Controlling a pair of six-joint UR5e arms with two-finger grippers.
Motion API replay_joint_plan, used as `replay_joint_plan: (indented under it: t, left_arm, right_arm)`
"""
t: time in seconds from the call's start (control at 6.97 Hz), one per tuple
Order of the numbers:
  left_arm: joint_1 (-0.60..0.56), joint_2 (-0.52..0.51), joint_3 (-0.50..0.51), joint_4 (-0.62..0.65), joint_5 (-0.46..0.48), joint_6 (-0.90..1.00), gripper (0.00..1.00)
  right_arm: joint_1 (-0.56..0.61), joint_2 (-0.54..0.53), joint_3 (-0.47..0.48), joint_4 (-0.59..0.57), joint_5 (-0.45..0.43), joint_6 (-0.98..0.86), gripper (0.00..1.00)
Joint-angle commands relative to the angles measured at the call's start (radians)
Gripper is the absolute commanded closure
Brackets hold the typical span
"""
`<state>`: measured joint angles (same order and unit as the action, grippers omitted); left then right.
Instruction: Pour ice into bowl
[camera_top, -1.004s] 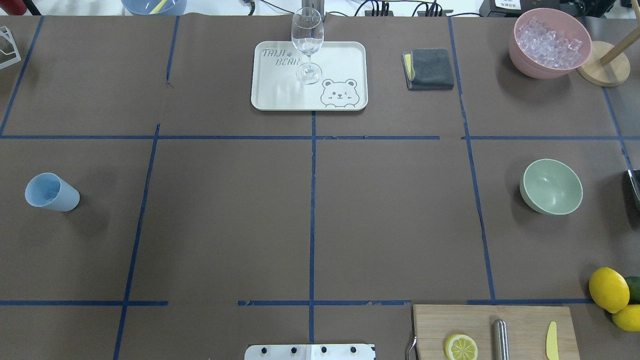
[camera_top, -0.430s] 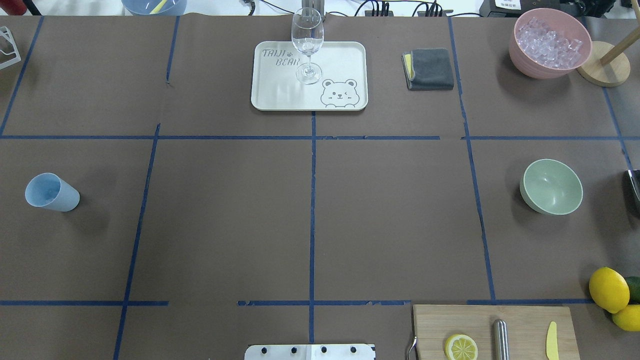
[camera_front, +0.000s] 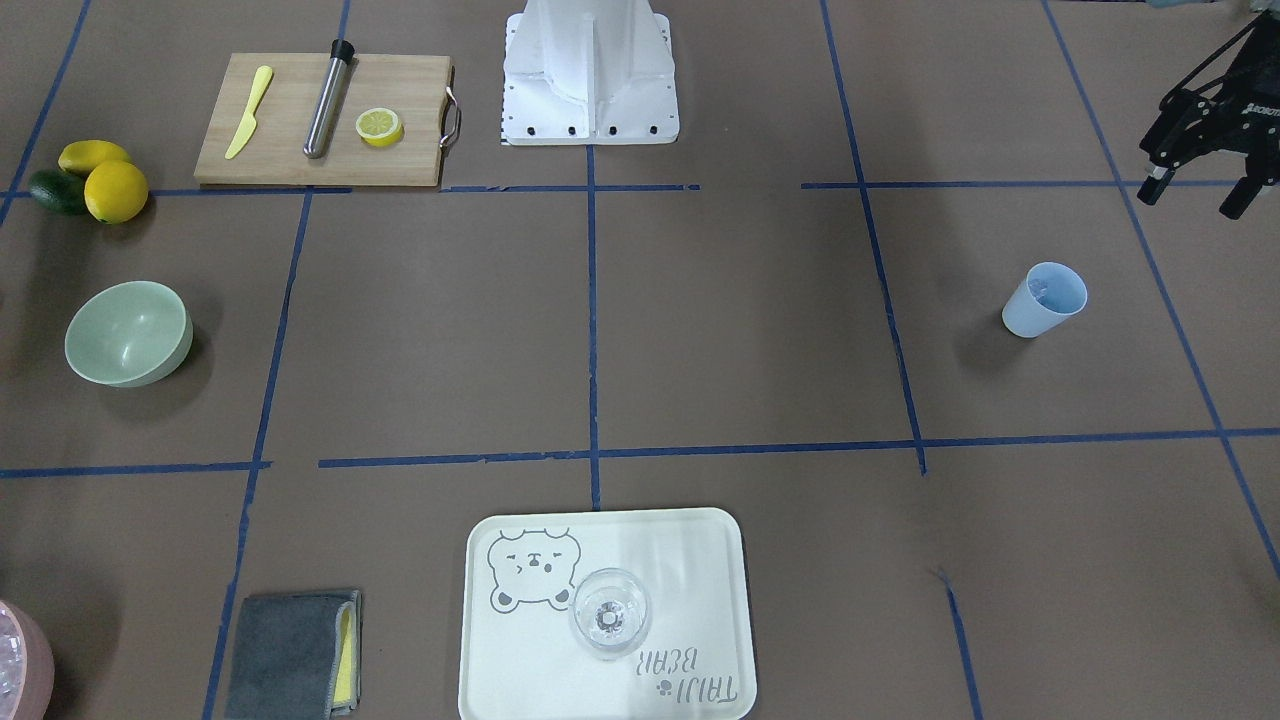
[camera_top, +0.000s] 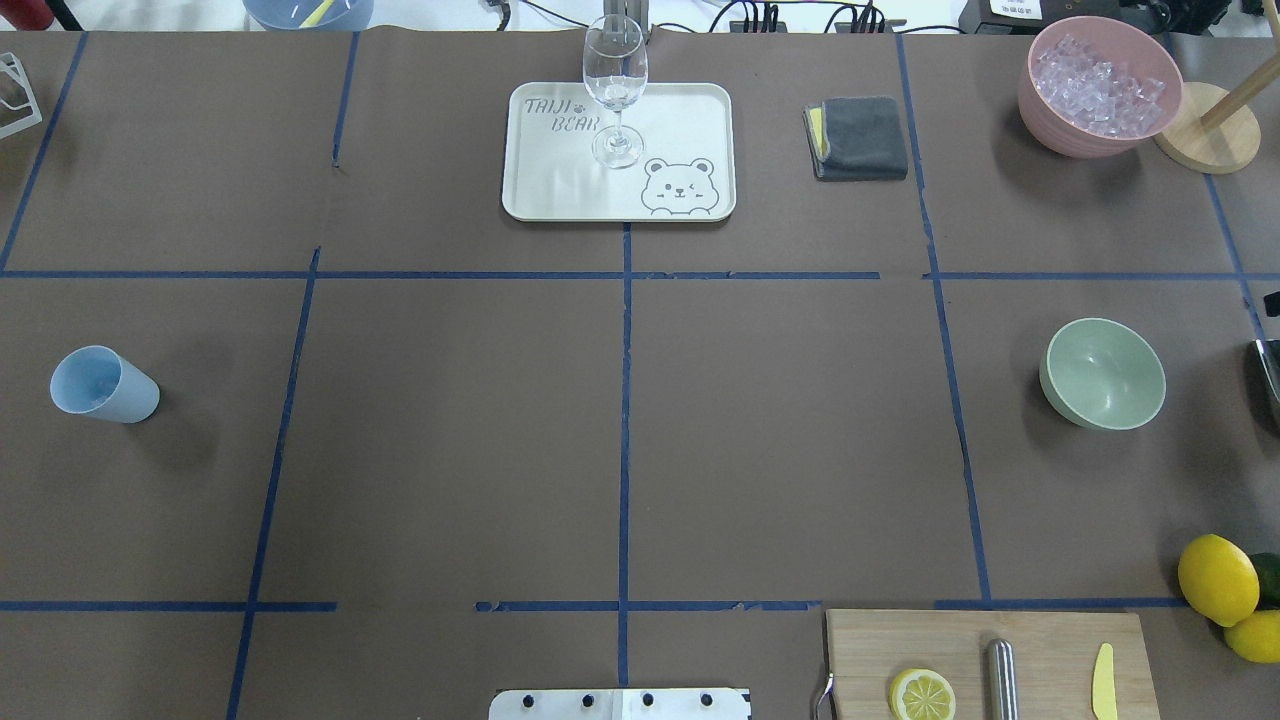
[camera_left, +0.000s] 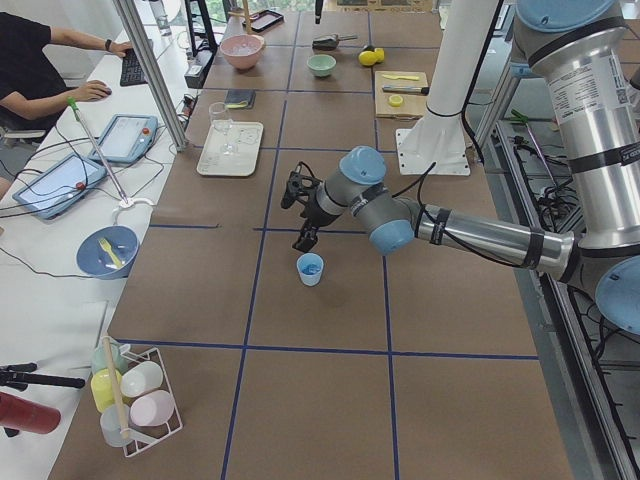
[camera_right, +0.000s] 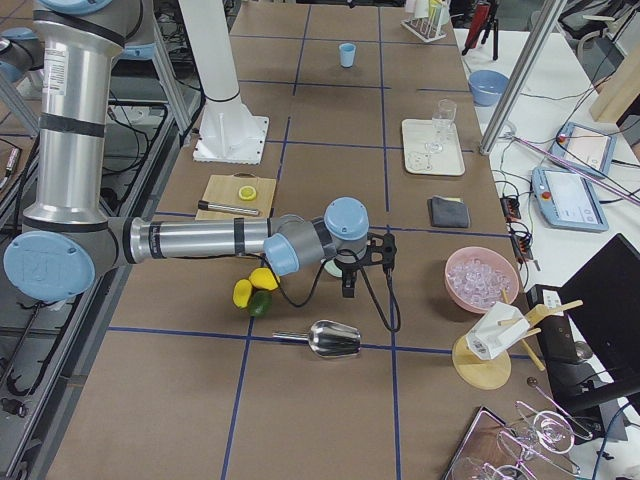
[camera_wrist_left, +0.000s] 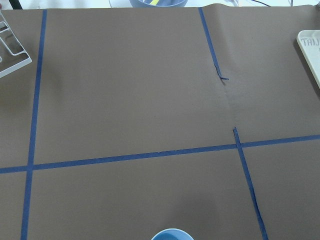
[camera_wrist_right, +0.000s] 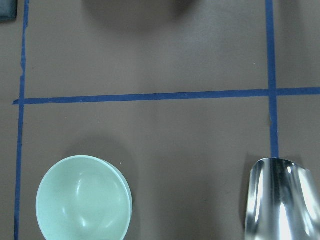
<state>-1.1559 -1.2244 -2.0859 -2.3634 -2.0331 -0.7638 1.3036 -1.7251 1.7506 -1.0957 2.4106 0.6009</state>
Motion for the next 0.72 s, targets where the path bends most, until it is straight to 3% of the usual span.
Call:
replay_joint_plan:
  t: [0.0, 0.14, 0.43, 0.57]
  left_arm:
    - [0.056, 0.038, -0.023, -0.034, 0.15, -0.015, 0.0]
    - [0.089, 0.08, -0.023, -0.092, 0.215, -0.017, 0.0]
    - [0.094, 0.085, -0.023, -0.105, 0.218, -0.019, 0.0]
    - [0.099, 0.083, -0.022, -0.105, 0.218, -0.019, 0.0]
  right_arm:
    - [-0.233, -0.004, -0.124, 0.343, -0.164, 0.306, 0.0]
    - [-0.3, 0.004, -0.163, 0.403, -0.2, 0.374, 0.0]
    - [-0.328, 0.001, -0.171, 0.409, -0.211, 0.381, 0.0]
    - [-0.328, 0.001, -0.169, 0.409, -0.205, 0.378, 0.6]
